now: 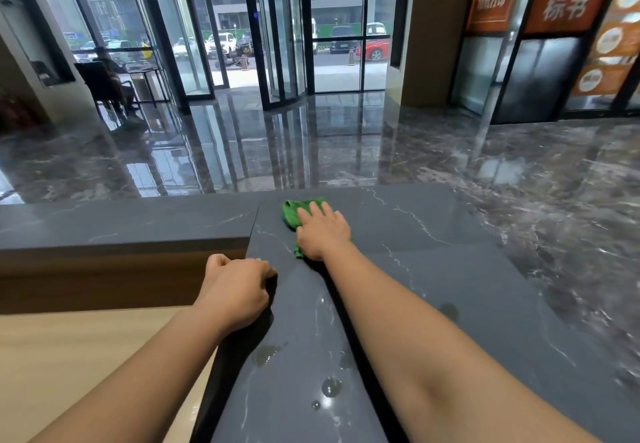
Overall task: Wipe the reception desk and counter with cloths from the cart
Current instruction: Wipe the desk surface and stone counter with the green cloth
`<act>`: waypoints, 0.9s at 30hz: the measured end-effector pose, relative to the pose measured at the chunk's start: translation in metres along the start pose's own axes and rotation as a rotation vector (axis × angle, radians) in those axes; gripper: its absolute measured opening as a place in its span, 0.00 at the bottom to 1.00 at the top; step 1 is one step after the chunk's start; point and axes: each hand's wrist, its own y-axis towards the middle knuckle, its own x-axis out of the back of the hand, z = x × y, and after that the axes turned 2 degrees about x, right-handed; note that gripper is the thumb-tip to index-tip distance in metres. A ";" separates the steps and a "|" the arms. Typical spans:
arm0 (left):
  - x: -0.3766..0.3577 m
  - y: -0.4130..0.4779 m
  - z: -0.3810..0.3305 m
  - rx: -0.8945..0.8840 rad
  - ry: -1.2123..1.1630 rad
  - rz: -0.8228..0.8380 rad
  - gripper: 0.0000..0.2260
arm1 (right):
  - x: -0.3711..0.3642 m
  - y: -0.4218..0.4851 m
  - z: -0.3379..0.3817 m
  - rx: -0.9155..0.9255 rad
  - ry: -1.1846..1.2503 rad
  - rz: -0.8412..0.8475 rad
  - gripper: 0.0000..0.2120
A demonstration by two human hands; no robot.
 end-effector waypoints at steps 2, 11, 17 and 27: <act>0.003 -0.001 -0.010 -0.011 -0.015 0.000 0.19 | 0.009 -0.008 -0.041 -0.080 0.000 -0.029 0.26; 0.004 -0.001 -0.055 -0.113 0.013 0.068 0.15 | 0.038 -0.070 -0.181 -0.426 -0.051 -0.110 0.26; 0.011 -0.009 -0.064 -0.092 0.018 0.277 0.29 | 0.041 -0.092 -0.190 -0.526 -0.048 -0.115 0.26; 0.010 -0.006 -0.060 -0.054 -0.011 0.334 0.35 | 0.006 -0.106 -0.064 -0.318 -0.049 -0.127 0.27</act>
